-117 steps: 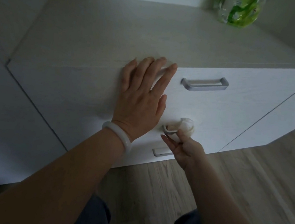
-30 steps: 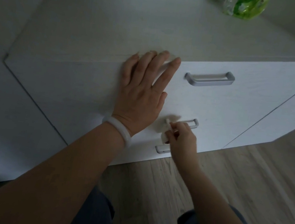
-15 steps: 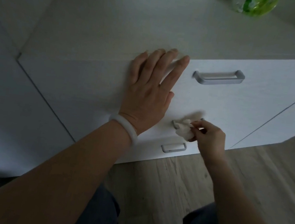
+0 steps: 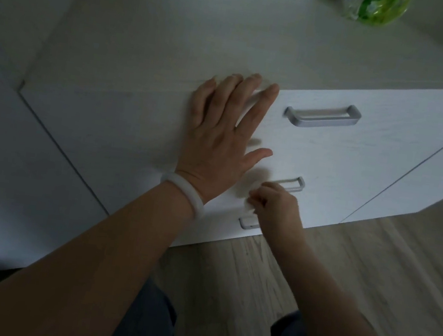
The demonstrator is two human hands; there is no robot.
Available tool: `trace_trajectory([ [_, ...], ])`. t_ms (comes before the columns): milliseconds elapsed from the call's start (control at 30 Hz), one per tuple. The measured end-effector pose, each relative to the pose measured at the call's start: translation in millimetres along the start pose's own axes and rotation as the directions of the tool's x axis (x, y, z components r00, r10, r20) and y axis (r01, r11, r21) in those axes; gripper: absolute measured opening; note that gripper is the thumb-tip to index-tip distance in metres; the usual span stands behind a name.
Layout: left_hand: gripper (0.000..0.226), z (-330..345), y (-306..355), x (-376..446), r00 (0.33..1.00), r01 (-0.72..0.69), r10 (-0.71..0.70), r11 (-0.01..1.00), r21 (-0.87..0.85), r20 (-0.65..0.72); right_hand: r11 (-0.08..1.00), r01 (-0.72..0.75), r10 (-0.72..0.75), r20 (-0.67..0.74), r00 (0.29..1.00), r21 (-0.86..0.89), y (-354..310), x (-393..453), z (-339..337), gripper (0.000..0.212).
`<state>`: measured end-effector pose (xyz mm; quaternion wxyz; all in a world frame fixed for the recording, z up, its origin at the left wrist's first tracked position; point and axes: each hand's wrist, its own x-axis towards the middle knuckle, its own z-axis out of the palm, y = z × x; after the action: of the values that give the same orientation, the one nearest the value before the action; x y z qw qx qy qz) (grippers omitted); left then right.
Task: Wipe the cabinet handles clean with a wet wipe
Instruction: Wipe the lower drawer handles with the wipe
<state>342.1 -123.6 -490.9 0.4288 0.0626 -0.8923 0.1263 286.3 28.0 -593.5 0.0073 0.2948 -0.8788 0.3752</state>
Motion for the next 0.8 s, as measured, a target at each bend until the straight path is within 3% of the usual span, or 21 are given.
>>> trace_trajectory([
  [100,0.084,-0.8,-1.3,-0.7,1.000,-0.009,0.009,1.000,-0.010,-0.001,0.997,-0.016,0.014,0.024,1.000,0.082,12.3,-0.7,-13.3,0.009],
  [367,0.078,1.2,-0.3,0.3,1.000,-0.002,0.002,1.000,0.000,-0.003,0.969,-0.104,0.125,-0.082,0.989,0.222,2.2,-0.4,-6.6,0.023],
  [467,0.079,1.4,-2.4,-0.4,1.000,-0.017,0.017,1.000,0.000,-0.006,0.970,-0.089,0.109,-0.078,0.991,0.227,5.7,-0.1,-7.4,0.016],
  [633,0.079,1.5,-3.4,-1.2,1.000,-0.023,0.023,1.000,0.002,-0.006,0.912,-0.265,0.333,-0.186,0.924,0.313,40.0,9.3,-47.7,0.022],
  [700,0.078,2.3,-1.2,0.0,1.000,-0.008,0.008,1.000,0.004,-0.011,0.939,-0.256,0.302,-0.195,0.933,0.228,40.0,10.8,-49.2,0.018],
  [800,0.079,3.4,-0.5,0.1,1.000,0.001,-0.001,1.000,0.014,-0.010,0.996,-0.063,0.054,-0.128,0.990,-0.069,23.1,2.9,-25.8,0.017],
])
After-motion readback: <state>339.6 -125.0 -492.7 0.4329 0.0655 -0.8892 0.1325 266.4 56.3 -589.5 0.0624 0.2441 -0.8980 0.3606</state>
